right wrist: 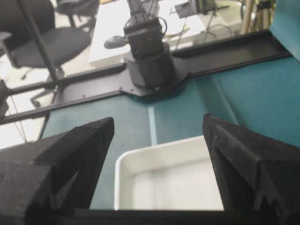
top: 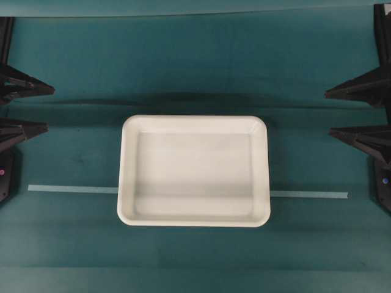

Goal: Lift the white case with both hands.

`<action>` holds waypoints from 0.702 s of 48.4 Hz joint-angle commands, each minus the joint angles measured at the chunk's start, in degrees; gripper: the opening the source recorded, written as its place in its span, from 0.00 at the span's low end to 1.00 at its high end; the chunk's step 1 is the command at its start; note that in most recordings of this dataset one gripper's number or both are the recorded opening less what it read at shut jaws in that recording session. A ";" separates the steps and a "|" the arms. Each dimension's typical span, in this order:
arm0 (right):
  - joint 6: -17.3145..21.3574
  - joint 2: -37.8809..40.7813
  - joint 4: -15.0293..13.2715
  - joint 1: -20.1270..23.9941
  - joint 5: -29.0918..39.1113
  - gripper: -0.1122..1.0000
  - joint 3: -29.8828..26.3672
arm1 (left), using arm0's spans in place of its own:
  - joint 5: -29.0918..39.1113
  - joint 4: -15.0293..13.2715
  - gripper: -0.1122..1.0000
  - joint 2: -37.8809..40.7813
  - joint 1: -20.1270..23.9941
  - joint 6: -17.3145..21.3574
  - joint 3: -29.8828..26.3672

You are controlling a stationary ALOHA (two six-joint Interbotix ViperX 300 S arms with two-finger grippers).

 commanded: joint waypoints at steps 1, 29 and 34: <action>-0.09 0.70 -0.09 0.09 -0.26 0.85 -0.44 | -0.26 0.18 0.94 0.88 -0.09 0.09 -1.49; -6.42 0.70 -1.58 0.09 -0.62 0.84 -0.35 | -0.26 0.18 0.94 0.70 -0.18 0.35 -1.05; -6.42 0.70 -1.58 0.09 -0.70 0.84 -0.35 | -0.35 0.18 0.94 0.70 -0.09 0.35 -1.14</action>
